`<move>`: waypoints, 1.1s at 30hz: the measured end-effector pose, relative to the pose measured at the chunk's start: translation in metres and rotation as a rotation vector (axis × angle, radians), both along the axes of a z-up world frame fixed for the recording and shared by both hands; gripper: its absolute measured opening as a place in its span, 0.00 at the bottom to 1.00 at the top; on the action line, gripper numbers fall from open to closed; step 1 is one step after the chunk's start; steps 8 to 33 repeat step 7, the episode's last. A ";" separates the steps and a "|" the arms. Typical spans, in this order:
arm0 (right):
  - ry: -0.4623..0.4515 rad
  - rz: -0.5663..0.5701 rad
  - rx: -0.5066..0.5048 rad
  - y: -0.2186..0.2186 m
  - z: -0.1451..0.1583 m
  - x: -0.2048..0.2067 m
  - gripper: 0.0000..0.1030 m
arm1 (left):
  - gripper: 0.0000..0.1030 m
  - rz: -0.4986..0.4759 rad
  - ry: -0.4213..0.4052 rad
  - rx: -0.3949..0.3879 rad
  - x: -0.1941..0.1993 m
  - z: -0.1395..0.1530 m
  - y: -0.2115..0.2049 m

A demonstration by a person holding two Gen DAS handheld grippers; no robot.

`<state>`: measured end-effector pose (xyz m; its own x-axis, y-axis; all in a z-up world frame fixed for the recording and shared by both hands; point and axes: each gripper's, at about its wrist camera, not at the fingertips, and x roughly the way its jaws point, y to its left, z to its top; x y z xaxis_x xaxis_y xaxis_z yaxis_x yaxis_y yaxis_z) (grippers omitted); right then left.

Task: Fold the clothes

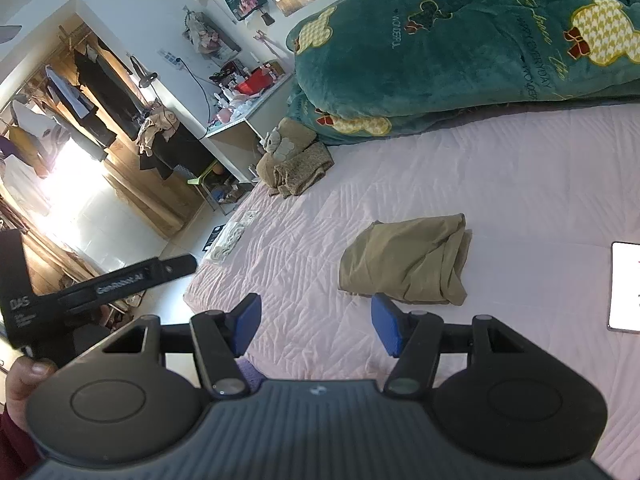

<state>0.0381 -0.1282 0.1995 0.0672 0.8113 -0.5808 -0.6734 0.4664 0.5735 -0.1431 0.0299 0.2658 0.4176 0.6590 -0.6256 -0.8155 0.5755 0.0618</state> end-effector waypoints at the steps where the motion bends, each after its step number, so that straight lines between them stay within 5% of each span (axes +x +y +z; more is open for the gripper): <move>1: 0.000 0.000 0.001 -0.001 0.000 0.000 0.59 | 1.00 0.005 -0.007 0.022 -0.001 0.002 -0.003; 7: 0.001 0.000 0.003 -0.004 0.000 -0.001 0.59 | 1.00 0.025 -0.061 0.087 0.005 0.016 -0.010; 33: 0.001 0.000 0.003 -0.004 0.000 -0.001 0.59 | 1.00 0.025 -0.061 0.087 0.005 0.016 -0.010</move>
